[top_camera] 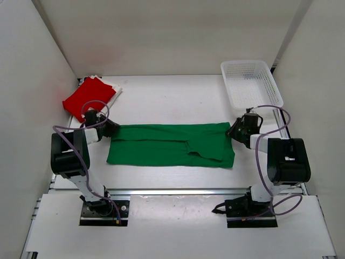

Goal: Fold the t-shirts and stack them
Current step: Fold the other side of the tshirt into a rectangle, then rotate the tshirt 70 degrees

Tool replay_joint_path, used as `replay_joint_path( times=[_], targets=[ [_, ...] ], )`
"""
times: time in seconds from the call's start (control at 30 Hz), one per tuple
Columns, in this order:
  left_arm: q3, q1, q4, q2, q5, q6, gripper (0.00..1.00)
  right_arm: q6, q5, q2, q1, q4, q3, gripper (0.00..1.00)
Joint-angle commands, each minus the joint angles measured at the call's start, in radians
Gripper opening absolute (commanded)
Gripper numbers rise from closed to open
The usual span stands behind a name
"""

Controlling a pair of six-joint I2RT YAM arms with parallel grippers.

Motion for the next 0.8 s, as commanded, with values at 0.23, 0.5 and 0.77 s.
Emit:
replay_joint_path(
  times=[0.23,0.5,0.77],
  targets=[
    [-0.058,-0.039,0.0,-0.221,-0.027,-0.022,0.43,-0.002,0.046,-0.21,0.069,-0.024,0.011,0.3],
    [-0.276,-0.078,0.087,-0.291,-0.017,-0.063,0.38,0.012,0.004,-0.336,0.325,-0.019,-0.103,0.05],
    [-0.364,0.029,0.161,-0.268,0.088,-0.126,0.26,0.003,-0.041,-0.201,0.544,-0.01,-0.1,0.0]
  ],
)
